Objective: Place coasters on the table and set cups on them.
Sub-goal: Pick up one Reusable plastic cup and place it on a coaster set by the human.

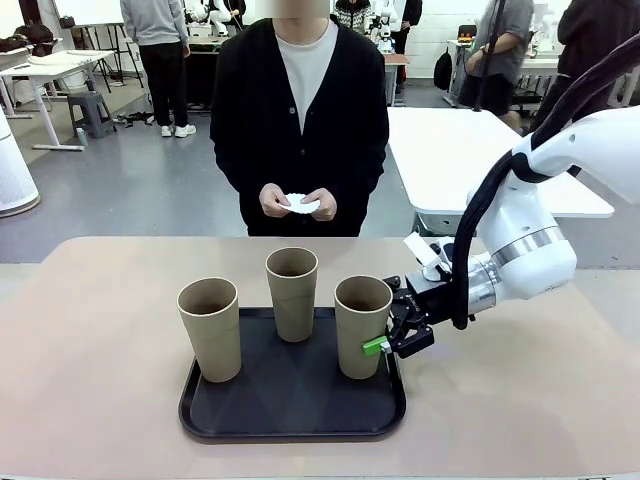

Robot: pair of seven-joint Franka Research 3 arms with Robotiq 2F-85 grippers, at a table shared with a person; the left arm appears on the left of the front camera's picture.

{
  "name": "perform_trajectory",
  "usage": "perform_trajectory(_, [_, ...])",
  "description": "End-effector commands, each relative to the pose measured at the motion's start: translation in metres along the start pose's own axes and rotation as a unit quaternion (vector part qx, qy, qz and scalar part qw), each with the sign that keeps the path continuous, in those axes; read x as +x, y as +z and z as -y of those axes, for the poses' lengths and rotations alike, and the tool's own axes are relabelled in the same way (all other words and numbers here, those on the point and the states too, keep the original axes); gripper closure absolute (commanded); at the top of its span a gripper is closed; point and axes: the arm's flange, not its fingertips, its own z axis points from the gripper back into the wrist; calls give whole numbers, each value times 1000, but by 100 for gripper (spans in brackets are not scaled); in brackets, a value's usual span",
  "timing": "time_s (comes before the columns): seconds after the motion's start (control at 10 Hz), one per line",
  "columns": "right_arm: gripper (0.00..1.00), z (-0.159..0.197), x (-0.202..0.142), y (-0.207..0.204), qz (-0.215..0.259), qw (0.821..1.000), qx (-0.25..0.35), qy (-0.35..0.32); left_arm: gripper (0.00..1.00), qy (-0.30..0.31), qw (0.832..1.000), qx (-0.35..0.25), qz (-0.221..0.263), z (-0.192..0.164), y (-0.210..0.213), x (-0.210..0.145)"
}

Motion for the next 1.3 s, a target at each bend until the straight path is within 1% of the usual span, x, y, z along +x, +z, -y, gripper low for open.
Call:
perform_trajectory(0.0, [0, 7, -1, -8, 26, 1000, -7, 10, 0, -10, 1000, -6, 3, 0, 1, 1])
perform_trajectory(0.1, [60, 7, -1, -7, 26, 1000, 2, 14, 0, -10, 1000, -6, 3, 0, 1, 1])
perform_trajectory(0.2, [60, 5, 0, -6, 26, 1000, 1, 14, 0, -10, 1000, -6, 3, 0, 1, 1])
perform_trajectory(0.3, [100, 0, 4, -4, 29, 999, 1, 18, 0, -10, 1000, -6, 3, 0, 1, 1])
perform_trajectory(0.4, [65, -8, 18, 1, 29, 999, -1, 30, 0, -10, 1000, -6, 3, 0, 1, 1])
perform_trajectory(0.5, [100, -15, 36, 4, 25, 999, -9, 40, 0, -10, 1000, -6, 3, 0, 1, 1])
perform_trajectory(0.6, [73, -23, 64, 7, 23, 999, -11, 39, 0, -10, 1000, -6, 3, 0, 1, 1])
perform_trajectory(0.8, [73, -37, 132, 0, 28, 997, -20, 64, 0, -10, 1000, -6, 3, 0, 1, 1])
perform_trajectory(0.9, [73, -37, 162, -8, 27, 996, -32, 73, 0, -10, 1000, -6, 3, 0, 1, 1])
perform_trajectory(1.1, [73, -27, 190, -21, 28, 996, -53, 60, 0, -10, 1000, -6, 3, 0, 1, 1])
perform_trajectory(1.2, [73, -22, 194, -21, 27, 996, -69, 50, 0, -10, 1000, -6, 3, 0, 1, 1])
